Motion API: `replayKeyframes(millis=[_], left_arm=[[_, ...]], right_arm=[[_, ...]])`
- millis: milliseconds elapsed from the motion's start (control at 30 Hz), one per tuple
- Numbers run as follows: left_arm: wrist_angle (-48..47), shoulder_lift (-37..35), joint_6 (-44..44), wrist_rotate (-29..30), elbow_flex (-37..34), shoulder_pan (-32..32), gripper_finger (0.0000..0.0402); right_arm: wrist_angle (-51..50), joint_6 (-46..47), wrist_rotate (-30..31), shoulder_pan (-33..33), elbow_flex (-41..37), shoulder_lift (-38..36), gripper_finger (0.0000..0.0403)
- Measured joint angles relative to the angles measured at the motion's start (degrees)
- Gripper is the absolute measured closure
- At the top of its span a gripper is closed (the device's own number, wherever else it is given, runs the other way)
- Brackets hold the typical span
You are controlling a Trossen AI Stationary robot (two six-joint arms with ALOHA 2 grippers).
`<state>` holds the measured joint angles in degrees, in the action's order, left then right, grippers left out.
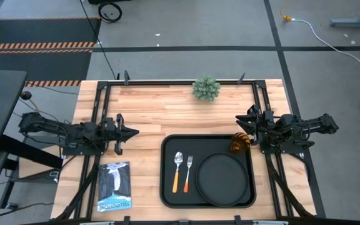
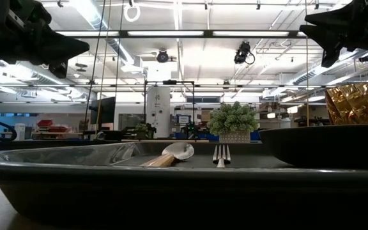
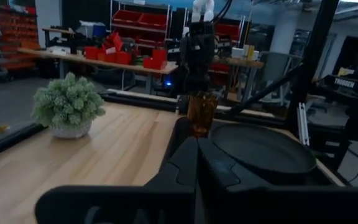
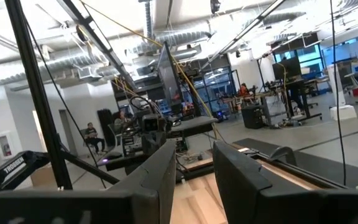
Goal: Pick and place plate/cup/fork/spoon on tray
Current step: Return to Home Position
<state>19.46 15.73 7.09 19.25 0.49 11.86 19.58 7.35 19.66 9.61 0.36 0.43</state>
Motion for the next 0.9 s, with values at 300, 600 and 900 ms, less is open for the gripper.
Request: replayKeyframes(millis=[300, 600, 900], left_arm=[[-0.1, 0.0, 6.8, 0.0, 0.0, 0.0, 0.0392], [-0.1, 0.0, 6.9, 0.0, 0.0, 0.0, 0.0392], [-0.1, 0.0, 6.9, 0.0, 0.0, 0.0, 0.0392]], right_arm=[[0.0, 0.0, 0.0, 0.0, 0.0, 0.0, 0.0289], [0.0, 0.0, -0.1, 0.0, 0.0, 0.0, 0.0289], [0.0, 0.0, -0.1, 0.0, 0.0, 0.0, 0.0289]])
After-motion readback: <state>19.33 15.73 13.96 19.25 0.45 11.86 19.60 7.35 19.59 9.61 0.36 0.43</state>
